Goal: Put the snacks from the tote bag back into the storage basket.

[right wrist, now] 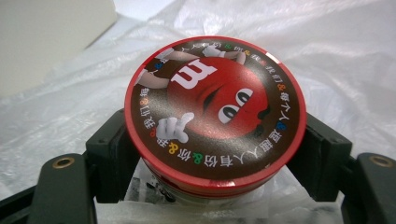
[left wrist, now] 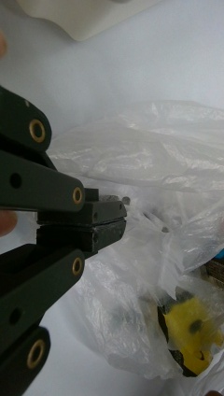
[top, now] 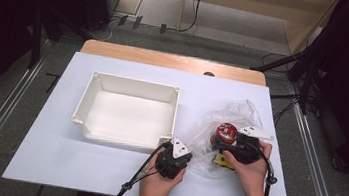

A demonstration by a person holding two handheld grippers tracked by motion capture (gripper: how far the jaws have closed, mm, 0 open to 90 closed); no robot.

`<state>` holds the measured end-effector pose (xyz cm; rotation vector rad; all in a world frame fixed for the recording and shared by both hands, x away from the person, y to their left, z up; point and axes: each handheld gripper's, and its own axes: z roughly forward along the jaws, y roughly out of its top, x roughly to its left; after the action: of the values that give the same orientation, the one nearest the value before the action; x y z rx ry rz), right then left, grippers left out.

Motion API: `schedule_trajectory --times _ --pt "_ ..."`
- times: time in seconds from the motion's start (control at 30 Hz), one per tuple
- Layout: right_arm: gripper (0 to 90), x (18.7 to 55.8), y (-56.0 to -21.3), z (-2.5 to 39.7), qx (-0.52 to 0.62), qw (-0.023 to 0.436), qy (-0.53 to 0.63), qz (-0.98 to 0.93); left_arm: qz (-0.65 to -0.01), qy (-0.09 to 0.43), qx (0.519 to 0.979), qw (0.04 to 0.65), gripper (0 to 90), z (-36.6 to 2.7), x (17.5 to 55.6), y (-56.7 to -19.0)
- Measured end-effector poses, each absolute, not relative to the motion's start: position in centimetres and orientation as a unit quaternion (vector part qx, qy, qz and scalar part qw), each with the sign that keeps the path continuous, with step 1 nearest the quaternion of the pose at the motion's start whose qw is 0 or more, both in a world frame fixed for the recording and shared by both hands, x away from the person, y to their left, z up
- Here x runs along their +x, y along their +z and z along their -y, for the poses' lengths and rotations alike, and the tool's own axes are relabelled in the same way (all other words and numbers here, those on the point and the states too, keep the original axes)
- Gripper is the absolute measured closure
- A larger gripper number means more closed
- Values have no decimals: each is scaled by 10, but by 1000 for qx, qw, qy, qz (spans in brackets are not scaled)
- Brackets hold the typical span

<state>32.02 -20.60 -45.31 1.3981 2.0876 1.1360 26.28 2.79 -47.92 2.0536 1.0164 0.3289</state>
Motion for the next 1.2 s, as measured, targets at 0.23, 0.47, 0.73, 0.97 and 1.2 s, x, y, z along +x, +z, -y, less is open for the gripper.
schedule_trajectory --times 0.23,0.47,0.73,0.97,1.2 --pt "255 315 -442 214 496 193 419 -735 -407 127 802 418 842 -31 263 -478" --pt "254 311 -433 216 489 198 428 -734 -407 127 789 443 703 -36 263 -473" --pt "255 307 -428 214 480 199 433 -737 -380 136 789 462 526 -46 254 -463" --pt "255 305 -427 211 474 201 433 -740 -363 130 792 473 429 -58 249 -458" --pt "254 304 -426 210 474 199 434 -740 -360 135 785 486 380 -74 243 -453"
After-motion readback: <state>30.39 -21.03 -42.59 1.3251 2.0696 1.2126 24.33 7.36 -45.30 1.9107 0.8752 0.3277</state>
